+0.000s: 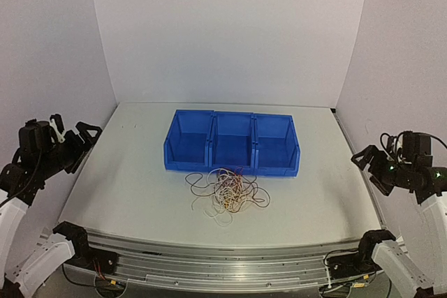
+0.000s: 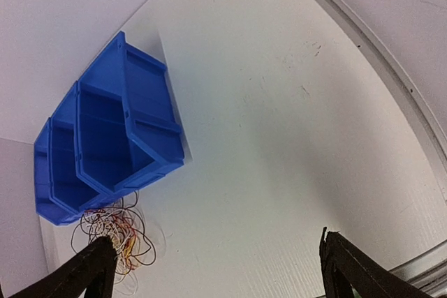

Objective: Untangle the cables

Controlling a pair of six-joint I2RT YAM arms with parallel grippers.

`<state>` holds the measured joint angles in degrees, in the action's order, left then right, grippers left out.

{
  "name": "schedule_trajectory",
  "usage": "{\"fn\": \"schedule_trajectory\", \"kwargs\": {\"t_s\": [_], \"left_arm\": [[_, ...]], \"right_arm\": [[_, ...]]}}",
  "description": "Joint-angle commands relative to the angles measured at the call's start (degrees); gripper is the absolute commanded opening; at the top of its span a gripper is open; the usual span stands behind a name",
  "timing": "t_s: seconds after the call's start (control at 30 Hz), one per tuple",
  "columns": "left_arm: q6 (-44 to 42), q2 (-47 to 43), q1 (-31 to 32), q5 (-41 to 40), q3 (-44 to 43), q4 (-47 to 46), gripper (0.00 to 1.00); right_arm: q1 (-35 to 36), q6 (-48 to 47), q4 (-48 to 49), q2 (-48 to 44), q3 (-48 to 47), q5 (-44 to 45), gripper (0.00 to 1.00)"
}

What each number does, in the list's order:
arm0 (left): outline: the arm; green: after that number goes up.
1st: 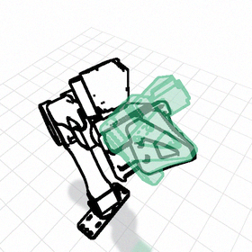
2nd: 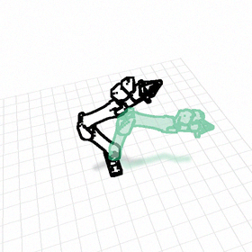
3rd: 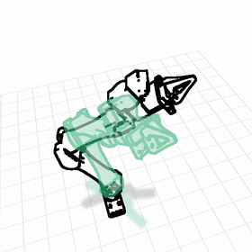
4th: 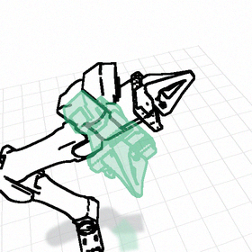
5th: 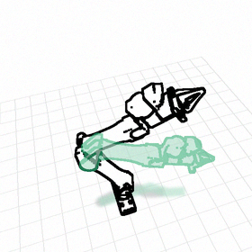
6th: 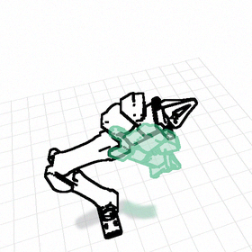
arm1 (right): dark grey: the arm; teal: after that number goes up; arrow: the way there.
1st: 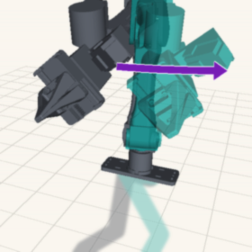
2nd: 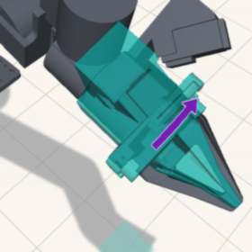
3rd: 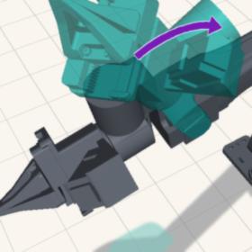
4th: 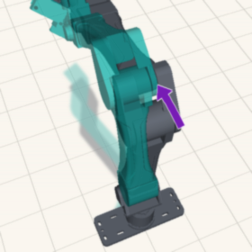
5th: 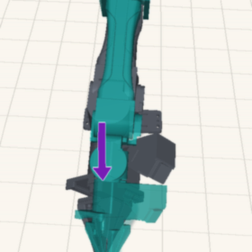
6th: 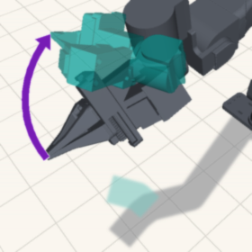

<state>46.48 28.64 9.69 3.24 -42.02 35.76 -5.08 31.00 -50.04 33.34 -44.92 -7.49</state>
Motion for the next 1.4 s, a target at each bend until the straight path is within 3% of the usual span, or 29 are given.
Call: {"fn": "schedule_trajectory", "kwargs": {"t_s": [0.0, 0.1, 0.17, 0.27, 0.4, 0.5, 0.6, 0.73, 1.0, 1.27, 1.37], "left_arm": [[-0.69, 10.44, 0.07, 14.79, 0.66, -5.75, 1.00], [1.65, 13.77, 2.10, 19.74, 4.72, -13.49, 0.99], [3.27, 15.72, 6.03, 18.14, 6.02, -16.49, 0.99], [4.42, 22.00, 18.33, 8.63, 4.47, -18.64, 1.00], [4.01, 36.60, 34.65, -1.95, -3.58, -18.69, 1.00], [1.68, 47.92, 42.20, -8.71, -12.30, -16.09, 1.00], [-1.52, 56.90, 47.83, -10.18, -19.89, -15.09, 1.00], [-2.75, 67.17, 50.12, -8.57, -26.58, -16.89, 0.99], [-4.60, 81.57, 54.30, -13.01, -38.72, -11.19, 0.95], [-3.52, 88.87, 55.48, -14.84, -42.73, -9.02, 0.81], [-2.58, 90.47, 55.69, -16.75, -43.81, -7.73, 0.74]], "right_arm": [[0.16, -0.95, 0.80, 3.32, 1.33, -11.31, 0.98], [0.19, 0.68, 3.40, 6.37, 3.10, -18.13, 0.98], [0.37, 2.03, 5.90, 7.20, 5.17, -20.31, 0.98], [2.72, 3.46, 8.65, 8.02, 7.80, -21.64, 0.98], [10.53, 3.96, 12.00, 10.03, 10.72, -20.24, 0.98], [19.42, 3.98, 14.84, 14.97, 11.08, -15.89, 0.98], [27.07, 3.85, 18.83, 22.22, 9.98, -10.75, 0.98], [33.37, 3.75, 28.03, 30.33, 9.40, -5.43, 0.98], [43.89, 2.58, 33.88, 44.14, 4.15, 4.91, 0.95], [48.55, -1.97, 35.70, 54.97, -3.12, 9.01, 0.78], [48.78, -3.54, 35.82, 57.71, -4.38, 9.33, 0.64]]}}
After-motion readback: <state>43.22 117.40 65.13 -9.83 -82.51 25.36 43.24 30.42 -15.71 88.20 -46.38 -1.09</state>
